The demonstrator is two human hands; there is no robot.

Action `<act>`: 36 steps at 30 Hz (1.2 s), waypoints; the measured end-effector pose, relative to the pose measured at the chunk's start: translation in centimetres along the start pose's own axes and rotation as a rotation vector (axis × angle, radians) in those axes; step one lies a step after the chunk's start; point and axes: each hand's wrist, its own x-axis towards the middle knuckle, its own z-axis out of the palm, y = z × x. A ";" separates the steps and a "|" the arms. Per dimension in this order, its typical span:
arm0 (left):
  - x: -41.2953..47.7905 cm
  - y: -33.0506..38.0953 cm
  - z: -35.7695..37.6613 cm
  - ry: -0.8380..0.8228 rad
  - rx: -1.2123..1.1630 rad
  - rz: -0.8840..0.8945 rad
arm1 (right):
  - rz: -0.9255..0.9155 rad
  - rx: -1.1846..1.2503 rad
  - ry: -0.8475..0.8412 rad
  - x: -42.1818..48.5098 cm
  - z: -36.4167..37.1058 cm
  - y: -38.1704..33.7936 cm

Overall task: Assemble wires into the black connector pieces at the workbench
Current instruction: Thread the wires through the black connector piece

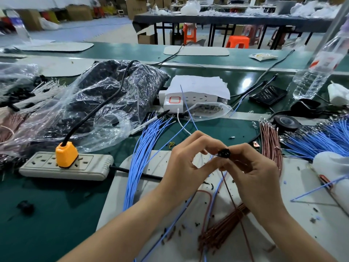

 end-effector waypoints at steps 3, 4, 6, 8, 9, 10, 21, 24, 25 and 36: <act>0.0 0.0 0.1 -0.004 0.008 0.011 | -0.026 -0.051 0.010 -0.1 0.0 0.5; 0.0 0.0 0.2 -0.005 0.006 0.010 | -0.032 -0.064 0.011 -0.1 -0.1 0.6; 0.0 0.1 0.2 -0.006 0.007 0.008 | -0.043 -0.071 0.010 -0.2 -0.1 0.5; 0.0 0.0 0.2 -0.008 0.009 0.008 | -0.054 -0.069 0.009 -0.2 0.0 0.3; 0.0 0.0 0.2 -0.008 0.010 0.007 | -0.058 -0.071 0.007 -0.2 0.0 0.2; 0.0 0.0 0.2 -0.007 0.010 0.008 | -0.061 -0.075 0.003 -0.2 0.0 0.2; -0.1 -0.2 0.3 -0.002 -0.060 0.012 | -0.156 -0.190 -0.046 -0.1 -0.2 0.8; -0.1 -0.2 0.3 -0.009 -0.109 -0.009 | -0.147 -0.175 -0.053 0.0 -0.2 0.8; -0.1 -0.2 0.3 -0.012 -0.116 -0.014 | -0.148 -0.179 -0.055 0.0 -0.2 0.8; -0.2 0.0 0.5 -0.009 -0.148 0.013 | -0.162 -0.119 -0.076 0.0 -0.1 0.8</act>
